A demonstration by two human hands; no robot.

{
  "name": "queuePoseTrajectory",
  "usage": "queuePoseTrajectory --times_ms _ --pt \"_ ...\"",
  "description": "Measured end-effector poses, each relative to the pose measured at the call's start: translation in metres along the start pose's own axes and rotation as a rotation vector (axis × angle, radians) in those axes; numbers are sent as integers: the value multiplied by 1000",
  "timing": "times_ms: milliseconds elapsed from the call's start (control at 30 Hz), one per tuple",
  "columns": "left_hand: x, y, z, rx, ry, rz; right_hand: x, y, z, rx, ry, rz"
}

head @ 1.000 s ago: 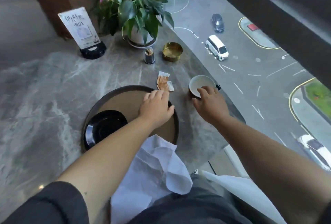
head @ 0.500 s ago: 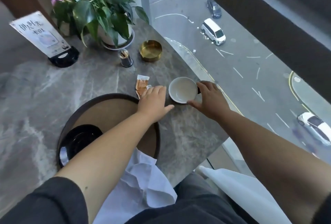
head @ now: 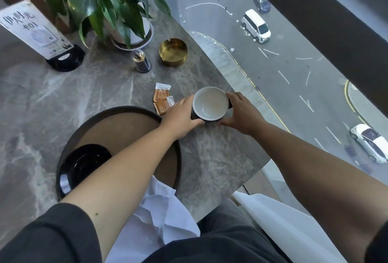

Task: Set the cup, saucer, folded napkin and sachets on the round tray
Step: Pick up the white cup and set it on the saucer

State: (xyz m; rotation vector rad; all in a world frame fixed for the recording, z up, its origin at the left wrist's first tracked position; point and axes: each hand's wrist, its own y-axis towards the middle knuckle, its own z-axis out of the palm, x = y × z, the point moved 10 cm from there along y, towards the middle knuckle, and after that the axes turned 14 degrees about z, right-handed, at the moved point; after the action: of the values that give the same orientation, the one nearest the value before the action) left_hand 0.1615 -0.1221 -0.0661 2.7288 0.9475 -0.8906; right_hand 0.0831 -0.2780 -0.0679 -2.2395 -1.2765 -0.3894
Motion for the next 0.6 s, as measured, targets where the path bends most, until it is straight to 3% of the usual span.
queuePoseTrajectory --times_ms 233,600 --pt "7 -23 -26 -93 -98 -19 34 -6 -6 -41 9 -104" --pt "59 -136 -96 -288 -106 -151 160 -40 33 19 -32 -308"
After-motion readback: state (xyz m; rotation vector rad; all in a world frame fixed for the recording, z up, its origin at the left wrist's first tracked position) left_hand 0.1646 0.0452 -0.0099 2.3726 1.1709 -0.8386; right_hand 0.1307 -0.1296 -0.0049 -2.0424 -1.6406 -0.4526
